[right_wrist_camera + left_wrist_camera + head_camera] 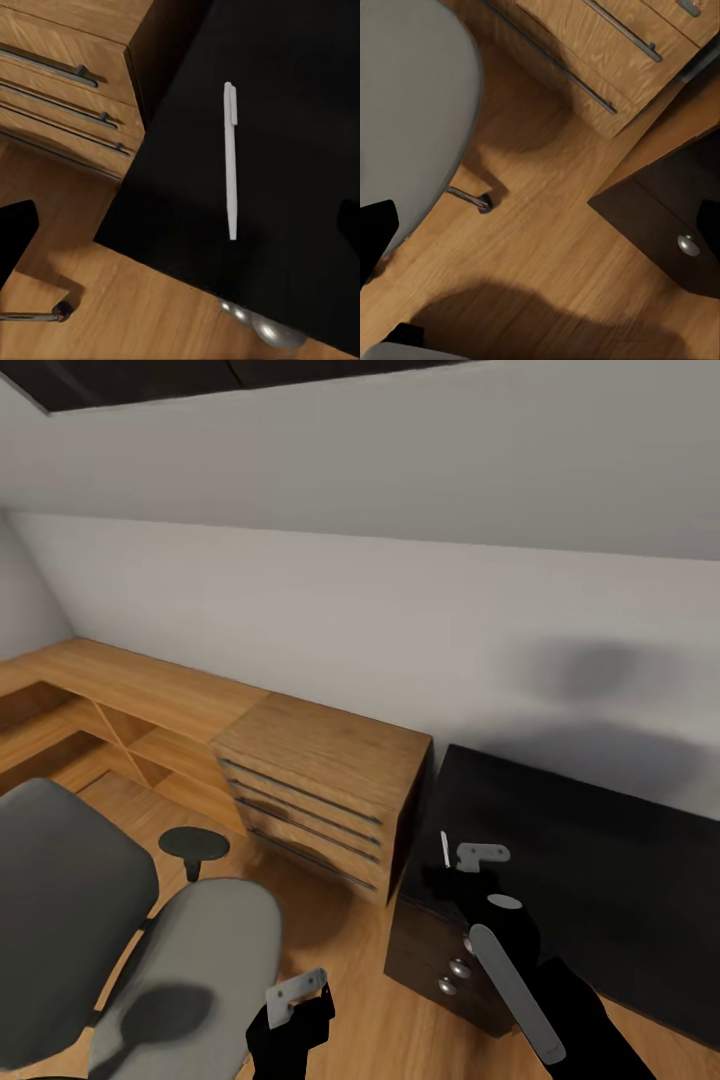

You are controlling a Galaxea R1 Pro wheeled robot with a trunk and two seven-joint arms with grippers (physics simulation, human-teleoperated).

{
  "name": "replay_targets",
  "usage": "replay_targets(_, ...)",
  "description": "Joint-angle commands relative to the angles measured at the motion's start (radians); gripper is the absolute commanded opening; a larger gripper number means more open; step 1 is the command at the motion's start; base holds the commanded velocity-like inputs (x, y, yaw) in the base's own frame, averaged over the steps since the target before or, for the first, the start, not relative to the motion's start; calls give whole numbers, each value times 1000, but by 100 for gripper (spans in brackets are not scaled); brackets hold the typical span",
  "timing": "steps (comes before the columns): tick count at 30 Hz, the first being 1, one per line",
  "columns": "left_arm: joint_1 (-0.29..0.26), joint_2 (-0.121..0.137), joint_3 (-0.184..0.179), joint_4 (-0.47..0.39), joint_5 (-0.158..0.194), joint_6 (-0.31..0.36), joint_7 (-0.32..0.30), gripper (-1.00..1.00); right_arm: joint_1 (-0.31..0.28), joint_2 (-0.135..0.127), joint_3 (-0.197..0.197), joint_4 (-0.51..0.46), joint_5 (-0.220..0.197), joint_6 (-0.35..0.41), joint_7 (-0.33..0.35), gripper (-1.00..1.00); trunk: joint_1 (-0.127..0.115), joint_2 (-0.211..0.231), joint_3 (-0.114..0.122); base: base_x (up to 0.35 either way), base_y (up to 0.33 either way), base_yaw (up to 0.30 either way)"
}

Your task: In the bedroom, organize the workspace by keeping the computer under the desk, ensuring the monitor is on the desk, placing the keyboard on the desk next to the monitor, placing the mouse on the desk next to the keyboard, moving the folder from the swivel chair onto the desk next to the mouse, stacking the notebook on top of the folder with the pen on top of the notebook, and positioning the swivel chair next to the desk.

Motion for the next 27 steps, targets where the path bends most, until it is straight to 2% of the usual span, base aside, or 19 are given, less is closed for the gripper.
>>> replay_targets(1, -1, 1, -2, -2, 1, 7, 7, 100, -1, -1, 2, 0, -9, 2, -10, 100, 1, -1, -2, 255, 0, 0)
replay_targets(12, -1, 1, -2, -2, 1, 6, 7, 100, -2, 1, 1, 24, 0, -5, -11, 100, 1, -1, -2, 55, 0, 0)
replay_targets(14, -1, 2, -2, -2, 0, 6, 7, 100, -36, 4, -1, 84, 8, -6, -11, 100, 1, -1, -2, 0, 0, 0)
replay_targets(16, -1, 2, -2, -2, 0, 6, 7, 100, -127, 4, -2, 169, 11, -6, -10, 100, 1, -1, -2, 0, 0, 0)
replay_targets(17, -1, 2, -2, -2, 0, 6, 7, 100, -152, 4, -2, 199, 12, -6, -10, 100, 1, -1, -2, 0, 0, 0)
replay_targets(18, -1, 2, -2, -2, 0, 6, 7, 100, -204, 5, -2, 266, 12, -7, -9, 100, 1, -1, -2, 0, 0, 0)
replay_targets(20, -1, 2, -2, -3, 0, 6, 7, 100, -258, 5, -2, 343, 13, -8, -8, 100, 1, -1, -2, 0, 0, 0)
replay_targets(22, -1, 2, -2, -5, 0, 6, 7, 100, -378, 6, -2, 510, 13, -18, -6, 100, 1, -1, -2, 0, 0, 0)
replay_targets(24, -1, 2, -2, -5, 0, 6, 7, 100, -441, 9, -1, 592, 12, -30, -4, 100, 1, -1, -2, 0, 0, 0)
replay_targets(25, -1, 2, -2, -6, 0, 6, 7, 100, -499, 16, 0, 668, 13, -42, 4, 100, 1, -1, -2, 0, 0, 0)
replay_targets(27, -1, 2, -2, -6, 0, 6, 7, 100, -548, 25, 0, 735, 14, -51, 18, 100, 1, -1, -2, 0, 0, 0)
